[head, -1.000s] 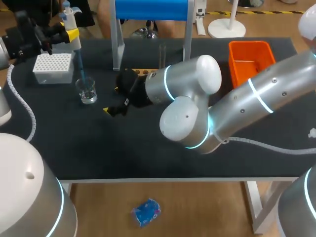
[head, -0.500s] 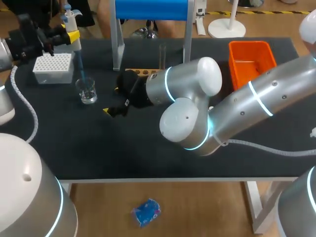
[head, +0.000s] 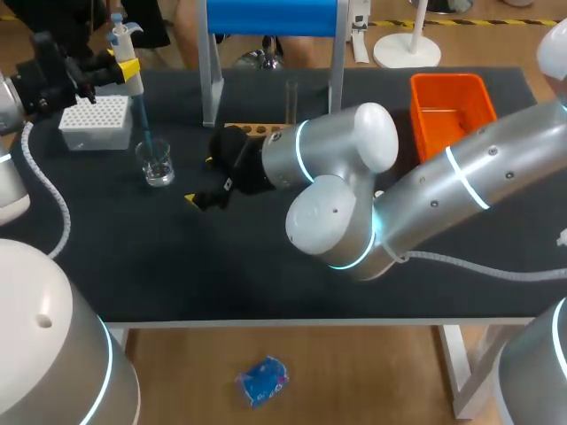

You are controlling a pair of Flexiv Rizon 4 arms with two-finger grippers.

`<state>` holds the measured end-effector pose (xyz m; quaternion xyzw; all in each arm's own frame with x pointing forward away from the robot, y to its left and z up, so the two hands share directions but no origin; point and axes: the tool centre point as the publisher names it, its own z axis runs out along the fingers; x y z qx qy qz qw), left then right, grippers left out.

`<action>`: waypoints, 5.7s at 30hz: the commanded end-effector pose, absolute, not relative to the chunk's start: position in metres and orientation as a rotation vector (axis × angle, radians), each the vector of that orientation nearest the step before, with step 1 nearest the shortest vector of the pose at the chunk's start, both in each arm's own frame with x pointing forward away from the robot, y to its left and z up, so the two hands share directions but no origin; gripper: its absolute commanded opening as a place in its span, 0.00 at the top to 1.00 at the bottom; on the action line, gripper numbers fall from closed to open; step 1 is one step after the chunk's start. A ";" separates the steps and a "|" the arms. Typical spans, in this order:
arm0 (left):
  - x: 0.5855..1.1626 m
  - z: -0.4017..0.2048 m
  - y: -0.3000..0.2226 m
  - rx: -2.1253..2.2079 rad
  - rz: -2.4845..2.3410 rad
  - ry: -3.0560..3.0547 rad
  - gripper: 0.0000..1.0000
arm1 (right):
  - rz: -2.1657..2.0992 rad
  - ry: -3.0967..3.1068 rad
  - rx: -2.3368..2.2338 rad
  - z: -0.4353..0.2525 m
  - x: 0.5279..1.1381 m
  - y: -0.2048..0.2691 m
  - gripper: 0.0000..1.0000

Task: Invert the test tube, pick up the pipette, mount the tip to pipette, aspirate from beaker and dispense into the tube, eject the tip, return the pipette, and cap with the stopper.

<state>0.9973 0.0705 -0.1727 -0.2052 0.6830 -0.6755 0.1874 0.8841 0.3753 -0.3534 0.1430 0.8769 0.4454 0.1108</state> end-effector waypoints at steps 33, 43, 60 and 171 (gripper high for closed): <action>0.986 -0.216 0.068 -0.694 -1.960 1.895 1.00 | 1.317 2.576 0.417 -0.354 0.885 0.374 0.00; 0.986 -0.217 0.068 -0.702 -1.966 1.884 1.00 | 1.317 2.576 0.417 -0.354 0.885 0.374 0.00; 0.985 -0.218 0.066 -0.694 -1.936 1.894 1.00 | 1.317 2.576 0.417 -0.354 0.885 0.374 0.00; 0.985 -0.218 0.066 -0.694 -1.936 1.894 1.00 | 1.619 2.769 -0.552 -0.123 0.977 0.427 1.00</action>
